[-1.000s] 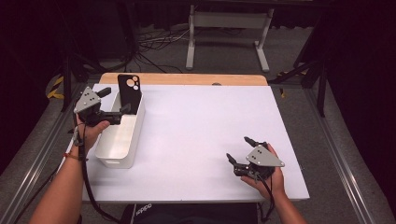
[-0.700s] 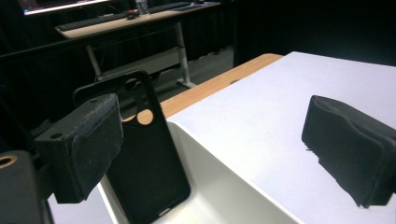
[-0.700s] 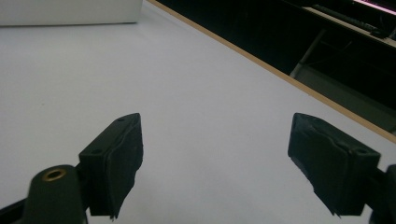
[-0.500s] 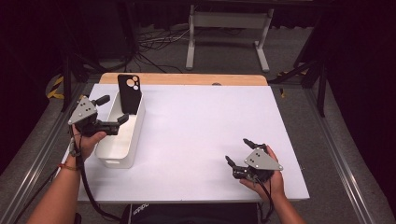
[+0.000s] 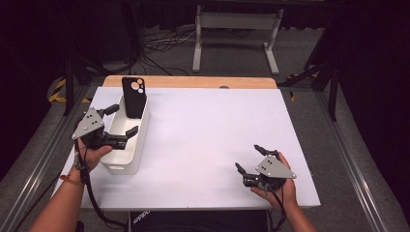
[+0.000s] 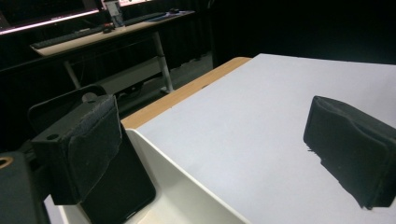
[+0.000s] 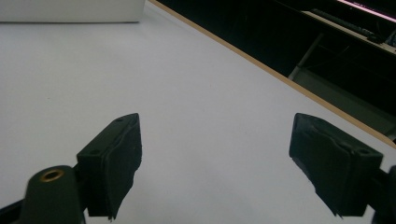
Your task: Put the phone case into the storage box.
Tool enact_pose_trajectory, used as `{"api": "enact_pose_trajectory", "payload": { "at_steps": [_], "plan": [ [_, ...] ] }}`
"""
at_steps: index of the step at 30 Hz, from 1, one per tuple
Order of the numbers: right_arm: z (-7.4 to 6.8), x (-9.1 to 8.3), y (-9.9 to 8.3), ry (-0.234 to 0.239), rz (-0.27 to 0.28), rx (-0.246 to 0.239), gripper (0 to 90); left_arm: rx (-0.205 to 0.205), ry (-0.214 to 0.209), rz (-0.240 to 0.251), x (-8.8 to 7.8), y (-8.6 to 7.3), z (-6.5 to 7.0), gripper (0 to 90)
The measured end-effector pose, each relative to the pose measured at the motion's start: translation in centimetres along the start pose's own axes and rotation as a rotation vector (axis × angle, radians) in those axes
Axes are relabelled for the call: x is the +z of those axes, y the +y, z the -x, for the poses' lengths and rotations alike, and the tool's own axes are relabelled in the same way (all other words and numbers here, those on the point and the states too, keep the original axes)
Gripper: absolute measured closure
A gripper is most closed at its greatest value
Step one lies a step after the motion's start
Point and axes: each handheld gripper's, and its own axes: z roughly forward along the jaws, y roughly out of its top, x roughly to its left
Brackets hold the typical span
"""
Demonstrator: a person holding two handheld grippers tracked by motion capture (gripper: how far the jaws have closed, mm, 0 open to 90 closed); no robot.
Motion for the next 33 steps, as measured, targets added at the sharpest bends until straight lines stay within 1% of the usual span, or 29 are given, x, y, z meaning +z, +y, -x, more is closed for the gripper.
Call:
{"api": "enact_pose_trajectory", "payload": {
  "at_steps": [1,3,5,9,11,12,14,16,17,21,22,24,26,28,29,33],
  "plan": [
    [0.0,0.0,0.0,0.0,0.001,0.0,18.3,0.001,-0.002,-0.001,0.0,0.0,0.1,5.0],
    [-0.1,0.0,0.1,0.001,0.003,-0.002,18.3,0.017,-0.004,-0.006,-0.1,0.3,0.4,5.0],
    [-0.1,-0.1,0.1,0.002,0.005,-0.002,18.3,0.009,-0.014,0.005,-0.2,0.5,0.5,5.0],
    [-0.1,-0.1,0.1,0.004,0.003,-0.002,18.3,0.014,-0.019,0.016,-0.3,0.7,0.8,5.1],
    [-0.1,-0.2,0.1,0.002,0.004,-0.002,18.3,0.013,-0.024,0.012,-0.3,0.7,0.9,5.0],
    [-0.1,-0.2,0.1,0.002,0.006,-0.003,18.3,0.012,-0.03,0.022,-0.4,0.9,1.1,5.0],
    [-0.1,-0.2,0.1,0.003,0.007,0.001,18.3,0.022,-0.038,0.022,-0.5,1.0,1.4,5.0],
    [-0.1,-0.2,0.1,0.003,0.006,-0.001,18.3,0.024,-0.039,0.025,-0.5,1.1,1.6,5.0],
    [-0.1,-0.2,0.1,0.003,0.006,-0.001,18.3,0.018,-0.043,0.028,-0.5,1.1,1.7,5.1],
    [-0.1,-0.2,0.2,0.004,0.008,-0.003,18.3,0.023,-0.049,0.032,-0.5,1.3,2.0,5.2],
    [-0.1,-0.2,0.2,0.004,0.008,-0.002,18.3,0.03,-0.053,0.033,-0.5,1.4,2.1,5.2],
    [-0.1,-0.2,0.2,0.001,0.01,0.001,18.3,0.027,-0.054,0.039,-0.4,1.4,2.4,5.2],
    [0.0,-0.3,0.2,0.002,0.011,0.001,18.3,0.035,-0.064,0.039,-0.5,1.6,2.7,5.3],
    [-0.1,-0.3,0.2,0.002,0.012,-0.002,18.3,0.033,-0.067,0.038,-0.4,1.6,2.9,5.3],
    [-0.1,-0.3,0.2,0.002,0.013,-0.002,18.3,0.039,-0.067,0.04,-0.5,1.6,3.1,5.3],
    [0.0,-0.4,0.3,0.002,0.017,-0.003,18.3,0.054,-0.081,0.042,-0.7,1.6,4.2,5.4]
  ]
}}
